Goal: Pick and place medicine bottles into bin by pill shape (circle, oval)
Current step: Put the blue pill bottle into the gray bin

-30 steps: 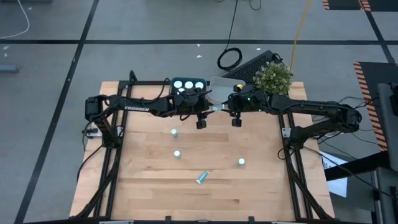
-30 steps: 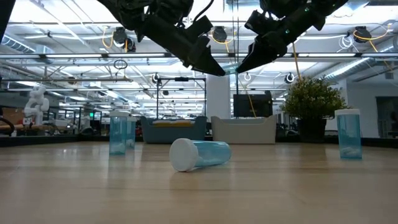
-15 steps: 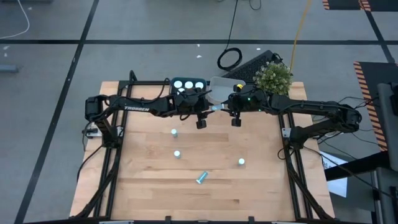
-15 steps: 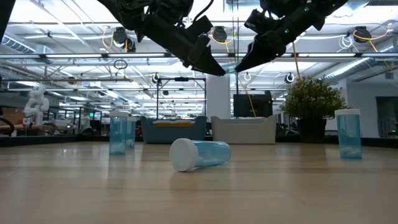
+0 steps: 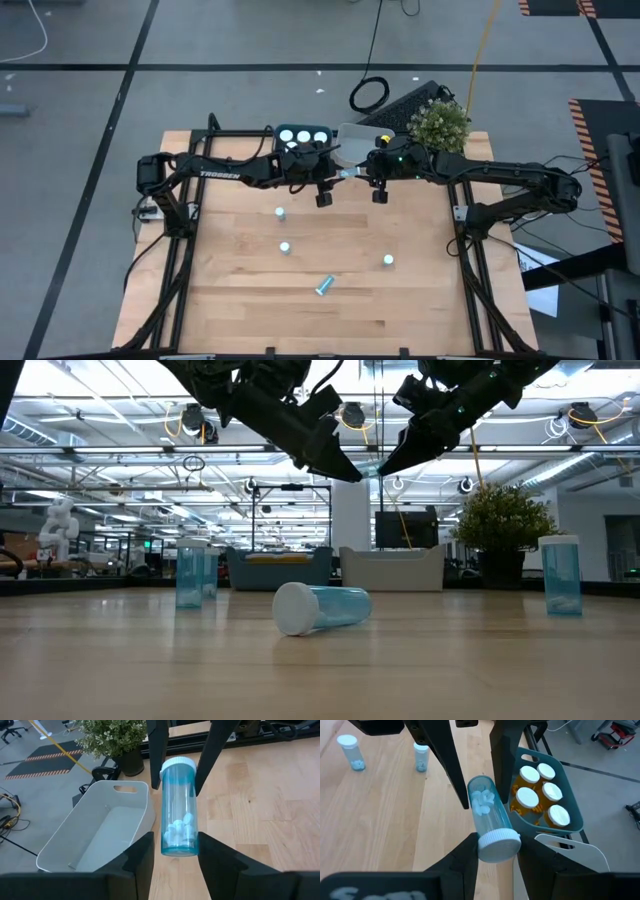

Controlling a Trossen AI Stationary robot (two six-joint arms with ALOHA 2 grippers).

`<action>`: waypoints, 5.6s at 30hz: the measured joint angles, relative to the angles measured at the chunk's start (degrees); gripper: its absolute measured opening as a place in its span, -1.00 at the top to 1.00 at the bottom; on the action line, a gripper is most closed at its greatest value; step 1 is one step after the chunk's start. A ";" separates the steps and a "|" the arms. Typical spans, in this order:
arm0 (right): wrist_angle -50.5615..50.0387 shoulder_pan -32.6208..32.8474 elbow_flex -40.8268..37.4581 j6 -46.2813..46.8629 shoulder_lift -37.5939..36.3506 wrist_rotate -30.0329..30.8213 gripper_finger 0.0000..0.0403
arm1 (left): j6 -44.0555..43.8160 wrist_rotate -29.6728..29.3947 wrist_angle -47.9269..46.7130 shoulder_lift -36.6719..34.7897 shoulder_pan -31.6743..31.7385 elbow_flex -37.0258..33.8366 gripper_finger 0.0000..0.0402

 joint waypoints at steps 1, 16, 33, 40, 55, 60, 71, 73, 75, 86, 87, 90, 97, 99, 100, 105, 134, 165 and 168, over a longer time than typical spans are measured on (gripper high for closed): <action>0.00 0.00 0.00 0.00 0.00 0.01 0.43 | -0.01 0.00 -0.01 -0.02 0.00 0.00 0.27; 0.18 0.02 0.00 -0.07 0.00 -0.01 0.43 | 0.66 -0.22 -0.12 -0.02 -0.70 -0.02 0.47; 0.35 0.02 0.00 -0.04 0.00 0.01 0.43 | 0.23 -0.69 -0.01 -0.02 -0.72 -0.02 0.48; 0.58 0.02 0.00 -0.06 0.00 0.01 0.35 | 0.11 -0.70 -0.01 -0.02 -0.70 -0.02 0.45; 2.32 0.44 0.00 -5.63 -7.41 -1.76 -0.11 | 1.46 -0.11 -0.64 -4.09 -0.54 -0.02 0.47; 3.79 1.69 0.54 -8.49 -12.92 -0.81 -0.12 | 1.29 5.19 2.81 -6.11 0.74 -0.02 0.47; -9.99 8.30 12.88 -4.40 -12.13 1.46 -0.06 | -5.52 22.35 25.41 0.49 3.28 -1.05 0.46; -10.13 9.04 14.42 -3.74 -11.34 3.89 -0.06 | -5.94 23.21 28.34 2.44 3.14 -1.06 0.46; -11.49 9.50 15.88 -2.39 -10.72 5.64 -0.05 | -6.26 23.68 31.25 4.50 2.90 -1.09 0.46; -22.11 9.51 18.56 8.15 -9.81 6.29 -0.05 | -16.60 28.44 56.52 15.73 2.84 -1.14 0.46; -22.93 9.51 18.56 8.58 -9.79 6.29 -0.05 | -17.03 28.63 57.62 16.32 2.84 -1.14 0.46; -25.15 9.49 18.56 9.48 -9.84 6.29 -0.05 | -18.29 29.29 59.94 17.89 2.84 -1.14 0.46; -27.37 9.49 18.56 10.94 -9.84 6.11 -0.05 | -18.97 30.19 62.17 18.34 2.84 -1.14 0.46; -28.11 9.50 18.56 10.95 -9.84 6.09 -0.05 | -19.30 30.23 62.72 18.34 2.84 -1.14 0.46; -28.27 9.49 18.56 11.00 -9.84 6.09 -0.05 | -19.42 30.23 63.04 18.34 2.84 -1.14 0.46; -28.44 9.49 18.56 12.10 -9.84 5.02 0.05 | -19.53 30.23 63.07 18.34 2.84 -1.14 0.46; -27.65 9.40 18.45 13.99 -9.73 3.45 0.44 | -23.01 30.82 58.34 18.12 4.81 -1.03 -0.22; -18.99 -12.66 27.97 10.67 17.84 1.44 0.42 | 1.67 5.45 -19.50 -19.88 10.84 -1.09 -0.34; -19.29 -15.63 30.38 10.12 22.30 1.06 0.42 | 1.36 5.31 -19.95 -19.54 10.84 -1.09 -0.31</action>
